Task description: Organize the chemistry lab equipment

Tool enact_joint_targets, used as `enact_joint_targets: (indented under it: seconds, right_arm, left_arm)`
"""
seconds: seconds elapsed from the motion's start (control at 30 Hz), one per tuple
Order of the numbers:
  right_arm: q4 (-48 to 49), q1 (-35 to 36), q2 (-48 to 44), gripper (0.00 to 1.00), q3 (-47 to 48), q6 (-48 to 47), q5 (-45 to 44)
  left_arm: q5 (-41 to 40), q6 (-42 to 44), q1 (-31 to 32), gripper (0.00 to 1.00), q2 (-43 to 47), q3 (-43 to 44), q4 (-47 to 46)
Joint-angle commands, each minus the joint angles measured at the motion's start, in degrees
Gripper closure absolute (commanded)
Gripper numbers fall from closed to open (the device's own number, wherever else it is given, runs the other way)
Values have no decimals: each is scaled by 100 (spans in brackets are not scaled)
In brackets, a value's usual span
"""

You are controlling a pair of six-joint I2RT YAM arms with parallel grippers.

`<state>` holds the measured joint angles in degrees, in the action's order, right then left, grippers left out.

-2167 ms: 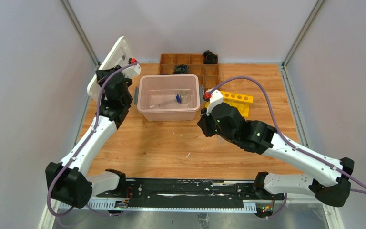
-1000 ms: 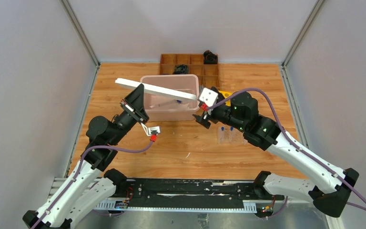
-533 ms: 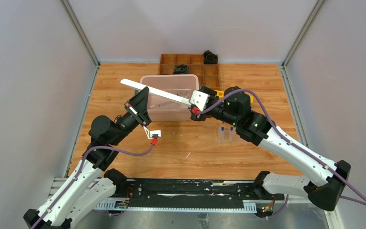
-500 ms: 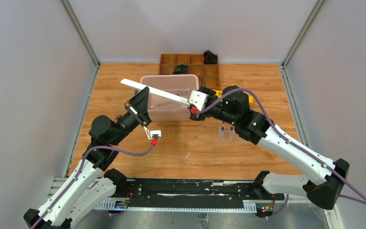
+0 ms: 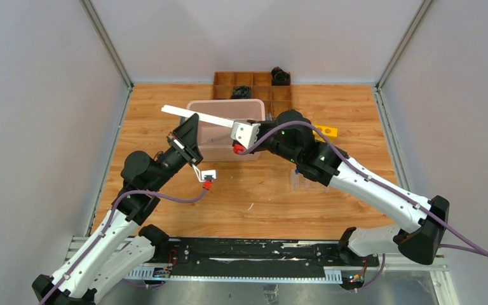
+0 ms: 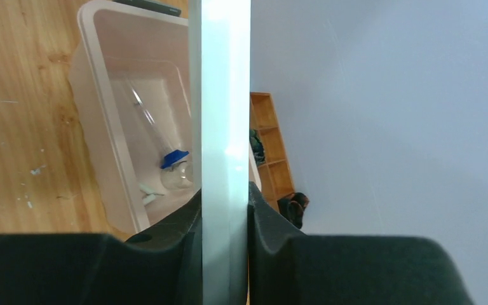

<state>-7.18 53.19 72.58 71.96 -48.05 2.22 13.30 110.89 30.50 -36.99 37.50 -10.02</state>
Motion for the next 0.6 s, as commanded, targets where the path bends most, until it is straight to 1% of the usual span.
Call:
enact_joint_targets:
  seconds: [0.0,0.03,0.07,0.1,0.13,0.17,0.23,0.3,0.4,0.53,0.57]
  right_arm:
    - [127,236,37,100,124,-630,-728]
    - [208,235,10,100,92,-691,-830]
    - [315,236,-10,100,57,-781,-967]
    - [437,235,-29,100,21,-876,-1118]
    - [565,236,-34,100,-13,-995,-1307]
    - [664,236,-29,100,-49,-1154,-1499]
    - [989,229,-1,100,-114,-1512,-1909]
    - [1058,198,75,100,-121,-1772,-2242]
    - [1217,122,166,100,-176,-2041,-2688]
    - [1778,94,268,100,-532,-2395,-2985]
    - [1910,95,311,100,-605,-2449,-3037]
  left_arm:
    - [90,-7,33,85,-6,245,-485]
    - [70,-62,39,69,-10,251,-486]
    - [57,-120,34,50,-27,263,-485]
    - [17,-159,35,27,-46,267,-483]
    - [-50,-213,34,10,-82,278,-477]
    - [-170,-287,35,1,-112,288,-475]
    - [-392,-544,35,0,-163,338,-398]
    - [-620,-991,35,0,-149,511,8]
    - [-970,-1903,39,0,-142,1017,1342]
    - [-1316,-3810,39,0,-377,1991,2953]
    - [-1444,-4291,33,0,-462,2195,3239]
